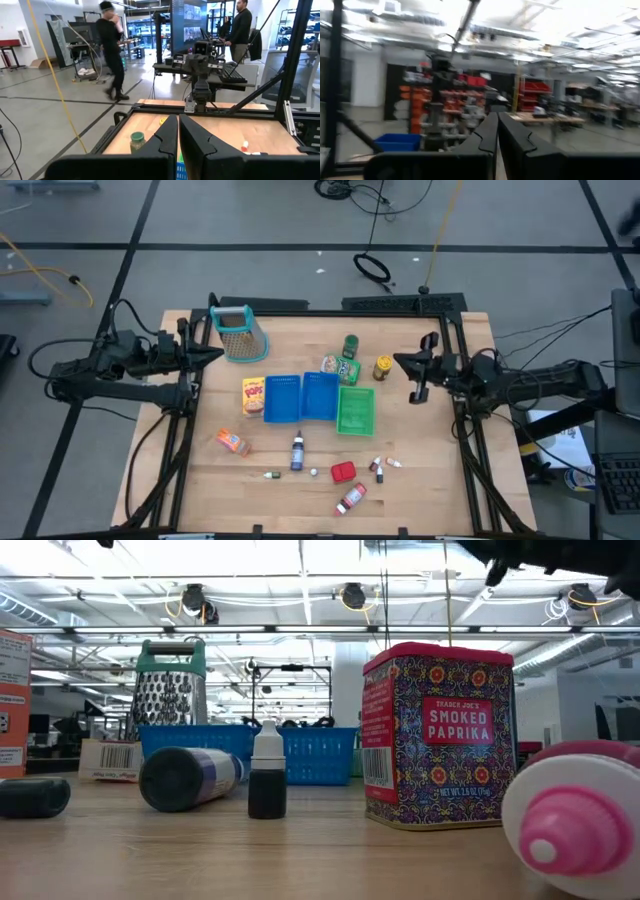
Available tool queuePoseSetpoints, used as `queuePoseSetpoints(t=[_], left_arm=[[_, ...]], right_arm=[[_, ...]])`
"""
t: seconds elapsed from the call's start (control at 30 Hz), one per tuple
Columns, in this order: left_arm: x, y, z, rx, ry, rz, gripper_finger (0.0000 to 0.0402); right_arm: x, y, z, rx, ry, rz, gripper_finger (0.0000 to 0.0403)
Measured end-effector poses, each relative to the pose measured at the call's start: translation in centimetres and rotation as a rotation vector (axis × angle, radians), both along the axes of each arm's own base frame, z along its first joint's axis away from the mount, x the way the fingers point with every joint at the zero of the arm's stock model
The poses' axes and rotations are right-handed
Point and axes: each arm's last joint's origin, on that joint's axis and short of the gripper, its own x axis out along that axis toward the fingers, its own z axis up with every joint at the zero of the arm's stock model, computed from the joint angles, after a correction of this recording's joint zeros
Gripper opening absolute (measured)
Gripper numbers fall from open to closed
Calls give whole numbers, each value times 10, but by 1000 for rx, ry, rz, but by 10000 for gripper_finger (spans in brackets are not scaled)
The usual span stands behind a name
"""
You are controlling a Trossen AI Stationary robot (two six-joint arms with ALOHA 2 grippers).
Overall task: Pick & Place Kitchen Items
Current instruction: Put the yellow seasoning bottle into the green bin
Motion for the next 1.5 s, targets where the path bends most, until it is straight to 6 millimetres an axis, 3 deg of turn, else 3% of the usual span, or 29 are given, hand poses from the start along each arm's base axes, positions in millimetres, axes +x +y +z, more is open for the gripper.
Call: queuePoseSetpoints(t=[0.27, 0.6, 0.9, 1.1, 1.5], left_arm=[[0, 0, 0, -4, -1, 0, 21], [0, 0, 0, -4, -1, 0, 21], [0, 0, 0, -3, -1, 0, 21], [0, 0, 0, -1, 0, 0, 21], [0, 0, 0, 0, -1, 0, 21]], right_arm=[[1, 0, -17, 51, 65, 7, 9], [3, -9, -56, 253, 409, -146, 8], [-2, -24, -75, 424, 537, -223, 10], [-4, -24, -80, 441, 600, -203, 59], [-3, -22, -80, 406, 616, -161, 228]])
